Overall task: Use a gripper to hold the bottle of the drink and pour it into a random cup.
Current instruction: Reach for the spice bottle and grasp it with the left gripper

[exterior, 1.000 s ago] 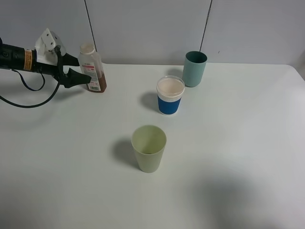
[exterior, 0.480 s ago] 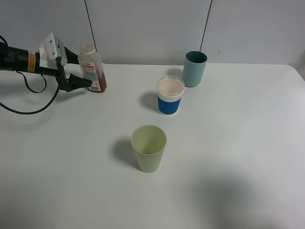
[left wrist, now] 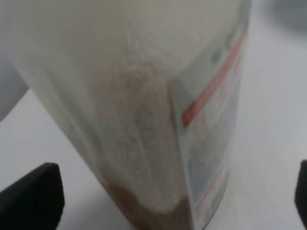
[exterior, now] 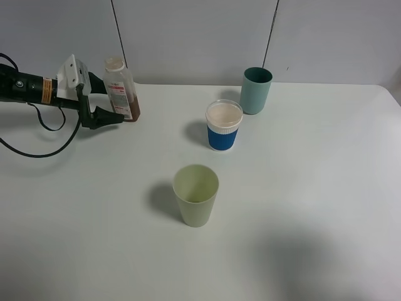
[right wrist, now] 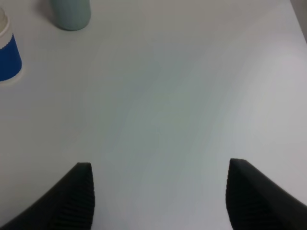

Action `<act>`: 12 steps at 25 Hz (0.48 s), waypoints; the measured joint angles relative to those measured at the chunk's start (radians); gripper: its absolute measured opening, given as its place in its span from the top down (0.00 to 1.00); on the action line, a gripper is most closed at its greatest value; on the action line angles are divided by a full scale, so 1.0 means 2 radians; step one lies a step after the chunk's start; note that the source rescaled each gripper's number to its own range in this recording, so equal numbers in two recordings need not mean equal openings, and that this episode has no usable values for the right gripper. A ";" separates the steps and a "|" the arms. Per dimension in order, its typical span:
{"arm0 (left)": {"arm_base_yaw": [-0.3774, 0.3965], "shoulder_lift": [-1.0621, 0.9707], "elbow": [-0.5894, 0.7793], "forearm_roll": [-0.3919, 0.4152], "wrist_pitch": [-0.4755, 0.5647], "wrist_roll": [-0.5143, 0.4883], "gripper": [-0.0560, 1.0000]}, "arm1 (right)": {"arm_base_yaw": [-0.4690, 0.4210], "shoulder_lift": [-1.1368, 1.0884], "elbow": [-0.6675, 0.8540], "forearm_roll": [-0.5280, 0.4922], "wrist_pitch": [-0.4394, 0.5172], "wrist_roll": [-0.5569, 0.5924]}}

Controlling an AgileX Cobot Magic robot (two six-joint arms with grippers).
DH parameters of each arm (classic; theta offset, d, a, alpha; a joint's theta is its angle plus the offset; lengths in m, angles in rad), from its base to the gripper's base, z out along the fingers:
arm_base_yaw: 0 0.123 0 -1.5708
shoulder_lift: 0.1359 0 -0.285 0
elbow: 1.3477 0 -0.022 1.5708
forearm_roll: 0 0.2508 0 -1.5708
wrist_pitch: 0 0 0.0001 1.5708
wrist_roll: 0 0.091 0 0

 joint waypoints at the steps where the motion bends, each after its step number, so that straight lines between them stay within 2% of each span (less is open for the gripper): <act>1: -0.001 0.000 0.000 0.000 0.000 0.000 0.05 | 0.000 0.000 0.000 0.000 0.000 0.000; 6: -0.008 0.000 -0.004 0.000 -0.013 0.001 0.08 | 0.000 0.000 0.000 0.000 0.000 0.000; 12: -0.021 0.000 -0.005 0.000 -0.026 -0.003 0.24 | 0.000 0.000 0.000 0.000 0.000 0.000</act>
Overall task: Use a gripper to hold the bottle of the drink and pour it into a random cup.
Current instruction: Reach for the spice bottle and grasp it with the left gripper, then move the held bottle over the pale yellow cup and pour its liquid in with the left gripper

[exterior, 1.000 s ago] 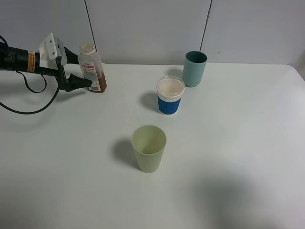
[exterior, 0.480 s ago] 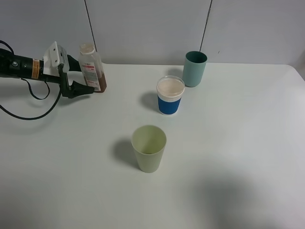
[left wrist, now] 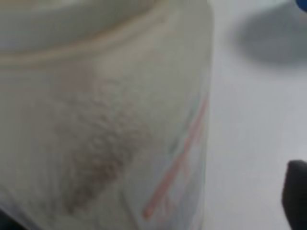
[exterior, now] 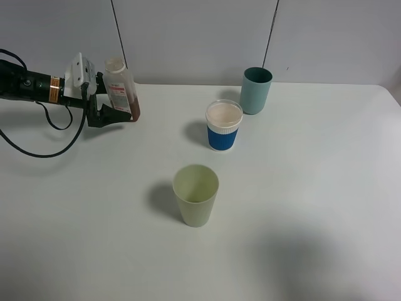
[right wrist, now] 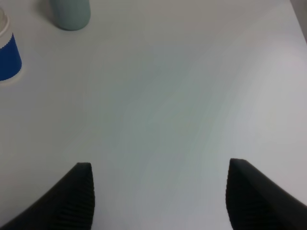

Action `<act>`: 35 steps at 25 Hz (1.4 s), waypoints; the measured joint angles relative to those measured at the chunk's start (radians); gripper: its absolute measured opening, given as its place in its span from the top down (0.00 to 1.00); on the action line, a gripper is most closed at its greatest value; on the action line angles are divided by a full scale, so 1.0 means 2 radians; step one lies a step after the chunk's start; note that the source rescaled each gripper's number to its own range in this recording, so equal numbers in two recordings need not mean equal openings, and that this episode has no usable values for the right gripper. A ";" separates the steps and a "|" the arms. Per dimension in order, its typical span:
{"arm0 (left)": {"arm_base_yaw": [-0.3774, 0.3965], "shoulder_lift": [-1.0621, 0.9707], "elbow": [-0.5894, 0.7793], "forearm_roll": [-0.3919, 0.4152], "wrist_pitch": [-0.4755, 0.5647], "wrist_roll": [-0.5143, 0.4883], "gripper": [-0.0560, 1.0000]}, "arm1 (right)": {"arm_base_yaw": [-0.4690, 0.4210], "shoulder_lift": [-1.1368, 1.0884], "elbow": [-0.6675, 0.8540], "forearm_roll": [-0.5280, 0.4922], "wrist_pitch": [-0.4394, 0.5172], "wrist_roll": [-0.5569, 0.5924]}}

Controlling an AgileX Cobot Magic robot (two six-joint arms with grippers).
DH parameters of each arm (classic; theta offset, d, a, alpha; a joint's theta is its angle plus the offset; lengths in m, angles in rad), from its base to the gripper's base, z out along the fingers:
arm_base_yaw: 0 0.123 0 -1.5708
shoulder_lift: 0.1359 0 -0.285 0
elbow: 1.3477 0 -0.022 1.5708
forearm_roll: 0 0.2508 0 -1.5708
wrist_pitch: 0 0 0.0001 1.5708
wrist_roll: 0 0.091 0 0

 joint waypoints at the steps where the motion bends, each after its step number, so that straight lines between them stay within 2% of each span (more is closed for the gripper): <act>1: -0.003 0.000 0.000 0.000 0.000 0.000 0.25 | 0.000 0.000 0.000 0.000 0.000 0.000; 6: -0.008 0.000 -0.001 0.000 0.000 -0.002 0.30 | 0.000 0.000 0.000 0.000 0.000 0.000; 10: -0.008 0.000 -0.001 0.000 0.000 -0.002 0.43 | 0.000 0.000 0.000 0.000 0.000 0.000; 14: -0.008 0.000 -0.001 0.000 0.000 -0.008 0.64 | 0.000 0.000 0.000 0.000 0.000 0.000; 16: -0.008 0.000 -0.001 0.000 0.000 -0.029 0.84 | 0.000 0.000 0.000 0.000 0.000 0.000; 18: -0.008 0.000 -0.001 0.000 0.000 -0.046 0.92 | 0.000 0.000 0.000 0.000 0.000 0.000; 23: -0.008 0.000 -0.001 -0.001 0.000 -0.086 0.92 | 0.000 0.000 0.000 0.000 0.000 0.000; 27: -0.008 0.000 -0.001 -0.013 0.009 -0.144 0.92 | 0.000 0.000 0.000 0.000 0.000 0.000; 35: -0.009 -0.001 -0.001 -0.015 0.012 -0.157 0.92 | 0.000 0.000 0.000 0.000 0.000 0.000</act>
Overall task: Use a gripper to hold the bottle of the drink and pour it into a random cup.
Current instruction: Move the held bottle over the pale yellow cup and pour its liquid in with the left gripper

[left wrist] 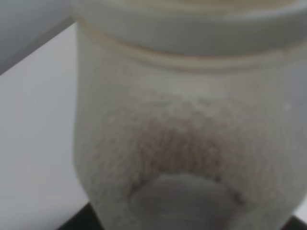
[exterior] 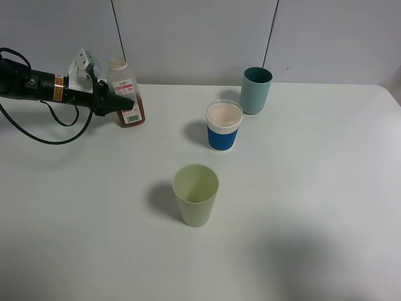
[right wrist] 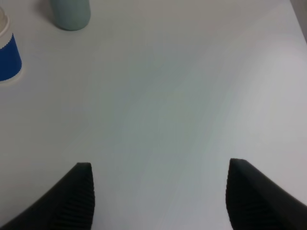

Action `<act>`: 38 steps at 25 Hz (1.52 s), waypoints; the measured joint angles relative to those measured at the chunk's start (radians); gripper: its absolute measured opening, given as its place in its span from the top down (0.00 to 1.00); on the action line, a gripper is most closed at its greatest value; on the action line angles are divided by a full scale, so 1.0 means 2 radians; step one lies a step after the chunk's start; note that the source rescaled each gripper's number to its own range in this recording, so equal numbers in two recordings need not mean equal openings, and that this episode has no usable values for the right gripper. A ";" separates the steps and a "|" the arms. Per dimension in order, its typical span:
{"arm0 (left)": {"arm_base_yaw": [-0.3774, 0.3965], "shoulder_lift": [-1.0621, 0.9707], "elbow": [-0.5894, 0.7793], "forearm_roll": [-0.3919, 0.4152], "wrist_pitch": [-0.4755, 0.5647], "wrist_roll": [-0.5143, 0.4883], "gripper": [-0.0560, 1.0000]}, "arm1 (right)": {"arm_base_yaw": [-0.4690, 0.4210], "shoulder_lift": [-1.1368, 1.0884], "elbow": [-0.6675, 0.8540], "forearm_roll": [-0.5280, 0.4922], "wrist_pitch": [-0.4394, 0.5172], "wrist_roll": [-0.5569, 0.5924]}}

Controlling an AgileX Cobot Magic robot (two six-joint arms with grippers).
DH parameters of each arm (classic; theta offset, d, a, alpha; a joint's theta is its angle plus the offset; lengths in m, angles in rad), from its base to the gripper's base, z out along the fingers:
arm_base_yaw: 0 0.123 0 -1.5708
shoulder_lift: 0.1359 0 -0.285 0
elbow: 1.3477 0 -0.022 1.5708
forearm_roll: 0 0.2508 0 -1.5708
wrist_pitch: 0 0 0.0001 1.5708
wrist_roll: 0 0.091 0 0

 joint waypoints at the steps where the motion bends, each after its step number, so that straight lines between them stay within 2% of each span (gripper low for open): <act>1: -0.001 -0.002 0.000 0.000 0.002 -0.001 0.92 | 0.000 0.000 0.000 0.000 0.000 0.000; 11: -0.032 -0.052 0.000 0.006 0.037 -0.037 0.92 | 0.000 0.000 0.000 0.000 0.000 0.000; 18: -0.066 -0.095 0.000 -0.049 0.076 -0.057 0.92 | 0.000 0.000 0.000 0.000 0.000 0.000; 26: -0.106 -0.139 0.001 -0.136 0.146 -0.094 0.92 | 0.000 0.000 0.000 0.000 0.000 0.000; 29: -0.119 -0.159 0.014 -0.181 0.183 -0.101 0.92 | 0.000 0.000 0.000 0.000 0.000 0.000; 31: -0.127 -0.176 0.032 -0.224 0.224 -0.100 0.92 | 0.000 0.000 0.000 0.000 0.000 0.000; 35: -0.138 -0.213 0.080 -0.308 0.312 -0.052 0.92 | 0.000 0.000 0.000 0.000 0.000 0.000; 38: -0.140 -0.241 0.119 -0.364 0.342 0.011 0.92 | 0.000 0.000 0.000 0.000 0.000 0.000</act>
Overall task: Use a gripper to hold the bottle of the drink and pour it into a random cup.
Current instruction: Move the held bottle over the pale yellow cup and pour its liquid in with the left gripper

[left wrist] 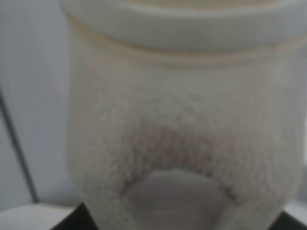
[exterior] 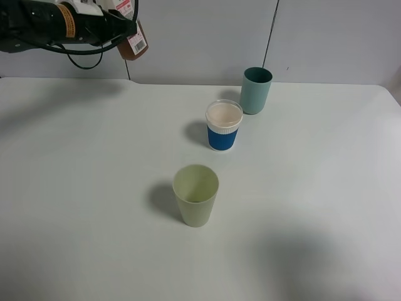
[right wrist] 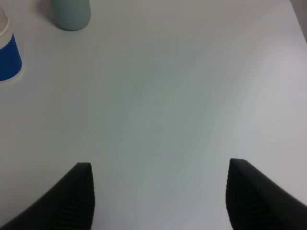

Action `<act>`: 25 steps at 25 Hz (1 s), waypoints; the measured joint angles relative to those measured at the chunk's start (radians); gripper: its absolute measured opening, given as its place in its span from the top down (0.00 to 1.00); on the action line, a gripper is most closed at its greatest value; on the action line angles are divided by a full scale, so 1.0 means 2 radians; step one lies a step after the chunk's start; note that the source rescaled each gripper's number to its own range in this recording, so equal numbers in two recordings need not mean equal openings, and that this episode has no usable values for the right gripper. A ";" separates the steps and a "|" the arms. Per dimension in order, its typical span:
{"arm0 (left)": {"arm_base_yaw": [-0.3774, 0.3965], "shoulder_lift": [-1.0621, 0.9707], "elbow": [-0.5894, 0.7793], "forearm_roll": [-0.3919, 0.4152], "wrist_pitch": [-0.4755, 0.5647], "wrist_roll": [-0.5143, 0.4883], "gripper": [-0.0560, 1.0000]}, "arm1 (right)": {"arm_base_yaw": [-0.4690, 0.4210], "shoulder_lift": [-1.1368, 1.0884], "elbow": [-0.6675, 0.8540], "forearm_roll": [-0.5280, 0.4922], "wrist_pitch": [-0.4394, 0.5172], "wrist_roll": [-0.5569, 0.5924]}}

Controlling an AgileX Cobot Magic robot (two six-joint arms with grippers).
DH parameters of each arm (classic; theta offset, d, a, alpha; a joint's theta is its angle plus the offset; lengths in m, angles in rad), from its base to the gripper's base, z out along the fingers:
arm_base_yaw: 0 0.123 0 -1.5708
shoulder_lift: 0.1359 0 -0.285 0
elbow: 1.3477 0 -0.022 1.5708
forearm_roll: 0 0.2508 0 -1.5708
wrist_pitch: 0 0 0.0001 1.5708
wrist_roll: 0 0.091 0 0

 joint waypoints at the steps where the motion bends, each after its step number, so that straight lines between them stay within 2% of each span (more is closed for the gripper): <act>1: -0.001 -0.009 0.012 -0.017 0.004 0.018 0.92 | 0.000 0.000 0.000 0.000 0.000 0.000; 9: -0.004 -0.102 0.126 -0.176 0.050 0.186 0.92 | 0.000 0.000 0.000 0.000 0.000 0.000; 13: -0.004 -0.153 0.177 -0.269 0.086 0.290 0.92 | 0.000 0.000 0.000 0.000 0.000 0.000; 19: -0.008 -0.224 0.240 -0.420 0.141 0.480 0.92 | 0.000 0.000 0.000 0.000 0.000 0.000; 23: -0.031 -0.258 0.274 -0.527 0.163 0.609 0.92 | 0.000 0.000 0.000 0.000 0.000 0.000; 25: -0.047 -0.273 0.289 -0.594 0.166 0.686 0.92 | 0.000 0.000 0.000 0.000 0.000 0.000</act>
